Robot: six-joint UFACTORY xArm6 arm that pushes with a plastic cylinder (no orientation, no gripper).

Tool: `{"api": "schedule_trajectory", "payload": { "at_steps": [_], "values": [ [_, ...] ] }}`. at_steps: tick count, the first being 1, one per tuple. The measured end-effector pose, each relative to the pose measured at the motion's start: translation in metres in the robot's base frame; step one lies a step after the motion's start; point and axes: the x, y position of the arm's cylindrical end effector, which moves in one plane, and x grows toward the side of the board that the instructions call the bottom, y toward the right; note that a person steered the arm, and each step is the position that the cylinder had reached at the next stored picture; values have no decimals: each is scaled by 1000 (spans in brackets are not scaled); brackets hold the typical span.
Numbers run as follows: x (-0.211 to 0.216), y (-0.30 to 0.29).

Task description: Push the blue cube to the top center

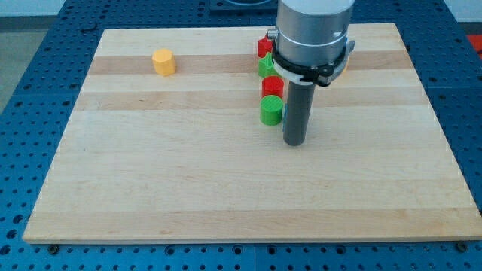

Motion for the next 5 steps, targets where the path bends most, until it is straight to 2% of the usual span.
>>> {"api": "schedule_trajectory", "payload": {
  "at_steps": [3, 5],
  "values": [
    [-6, -16],
    [-15, 5]
  ]
}}
